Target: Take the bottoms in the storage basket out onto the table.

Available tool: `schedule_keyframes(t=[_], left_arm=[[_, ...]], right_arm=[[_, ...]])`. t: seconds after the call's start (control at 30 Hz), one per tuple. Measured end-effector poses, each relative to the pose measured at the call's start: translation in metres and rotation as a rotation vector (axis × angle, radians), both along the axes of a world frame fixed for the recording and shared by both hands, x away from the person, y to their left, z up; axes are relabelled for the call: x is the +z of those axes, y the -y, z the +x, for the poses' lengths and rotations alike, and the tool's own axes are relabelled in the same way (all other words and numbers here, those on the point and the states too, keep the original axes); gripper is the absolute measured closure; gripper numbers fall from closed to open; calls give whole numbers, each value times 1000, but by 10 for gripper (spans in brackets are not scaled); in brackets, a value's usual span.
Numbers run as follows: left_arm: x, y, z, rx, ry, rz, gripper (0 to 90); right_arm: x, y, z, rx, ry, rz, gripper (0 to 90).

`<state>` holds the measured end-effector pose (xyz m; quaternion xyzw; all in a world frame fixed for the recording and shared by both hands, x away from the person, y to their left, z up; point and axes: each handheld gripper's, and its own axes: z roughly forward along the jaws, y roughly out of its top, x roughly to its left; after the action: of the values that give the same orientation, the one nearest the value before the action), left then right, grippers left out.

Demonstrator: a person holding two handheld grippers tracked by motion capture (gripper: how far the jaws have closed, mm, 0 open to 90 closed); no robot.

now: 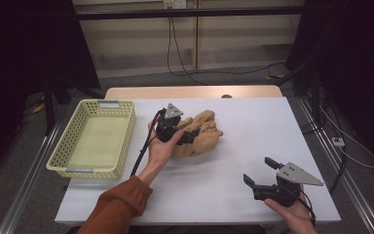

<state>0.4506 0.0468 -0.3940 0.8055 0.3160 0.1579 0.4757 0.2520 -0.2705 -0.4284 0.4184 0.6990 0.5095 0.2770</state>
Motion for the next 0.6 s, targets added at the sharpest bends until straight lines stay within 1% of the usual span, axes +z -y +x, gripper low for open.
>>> schedule_keyframes(t=[0.1, 0.17, 0.2, 0.23, 0.3, 0.37, 0.4, 0.47, 0.5, 0.53, 0.57, 0.6], left_arm=[[2, 0, -2, 5, 11, 2, 60], [3, -1, -3, -1, 7, -4, 59], [4, -1, -4, -1, 9, -1, 58], [5, -1, -5, 1, 15, 11, 57], [6, -2, -6, 3, 17, 7, 57], [8, -3, -7, 1, 10, -4, 56], [9, -3, -7, 1, 10, -17, 56], [11, -4, -8, -5, 10, -22, 55], [12, -6, -9, -3, 13, -19, 55], [13, -7, -10, 2, 19, -24, 56], [13, -9, -12, 11, 30, -44, 57], [14, -11, -14, 10, 33, -59, 59]], right_arm=[[0, 0, 0, -2, -1, 2, 64], [0, 0, 0, -1, 0, 1, 64], [0, 0, 0, 0, 0, 1, 64], [0, 0, 0, -1, -2, 1, 64], [0, 0, 0, -2, -2, 2, 64], [0, 0, 0, -4, -4, 3, 64], [0, 0, 0, -1, -3, -2, 64], [0, 0, 0, 1, -2, -3, 64], [-1, 0, 0, 0, -3, -3, 64], [-1, 0, 1, 1, -4, -3, 65], [-1, 0, 1, 0, -4, -3, 65], [-1, 0, 1, -2, -4, -2, 65]])
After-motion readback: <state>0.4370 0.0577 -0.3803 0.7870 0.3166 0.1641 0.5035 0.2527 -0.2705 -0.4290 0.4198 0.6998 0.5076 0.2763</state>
